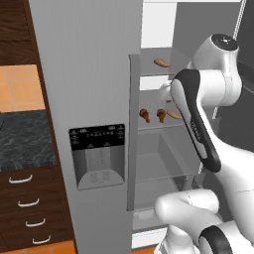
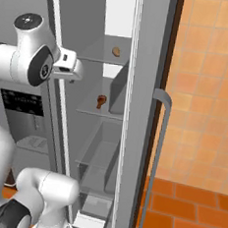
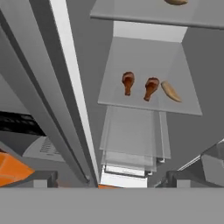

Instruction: Place one sweet potato and one chicken drumstick in each tupperware on the nearby counter, to pack two identical lunches.

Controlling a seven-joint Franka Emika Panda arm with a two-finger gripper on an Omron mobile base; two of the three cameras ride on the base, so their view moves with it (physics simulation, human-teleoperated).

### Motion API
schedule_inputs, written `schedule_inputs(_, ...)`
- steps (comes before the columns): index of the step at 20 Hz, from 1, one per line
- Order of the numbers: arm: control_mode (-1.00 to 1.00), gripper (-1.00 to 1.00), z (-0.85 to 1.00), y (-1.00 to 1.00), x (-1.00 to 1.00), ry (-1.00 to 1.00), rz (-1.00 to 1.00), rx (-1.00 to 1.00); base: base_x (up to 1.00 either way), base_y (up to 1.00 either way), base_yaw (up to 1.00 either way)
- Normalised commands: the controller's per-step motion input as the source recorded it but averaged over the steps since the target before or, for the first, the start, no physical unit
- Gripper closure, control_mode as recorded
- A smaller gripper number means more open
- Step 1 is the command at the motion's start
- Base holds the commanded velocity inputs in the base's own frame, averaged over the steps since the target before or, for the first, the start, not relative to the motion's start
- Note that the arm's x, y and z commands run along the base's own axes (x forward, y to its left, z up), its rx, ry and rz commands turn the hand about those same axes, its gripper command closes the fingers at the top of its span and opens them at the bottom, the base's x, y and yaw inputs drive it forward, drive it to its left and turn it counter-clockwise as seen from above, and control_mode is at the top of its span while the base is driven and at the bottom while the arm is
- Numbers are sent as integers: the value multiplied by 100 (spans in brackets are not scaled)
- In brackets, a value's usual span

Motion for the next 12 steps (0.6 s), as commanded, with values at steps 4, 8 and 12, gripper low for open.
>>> schedule_inputs(4,-100,-100,57,-17,56,-1,0,0,0,0,0)
schedule_inputs(8,-100,-100,44,-23,62,0,0,0,0,0,0)
schedule_inputs(12,-100,-100,19,-31,71,-4,0,0,0,0,0)
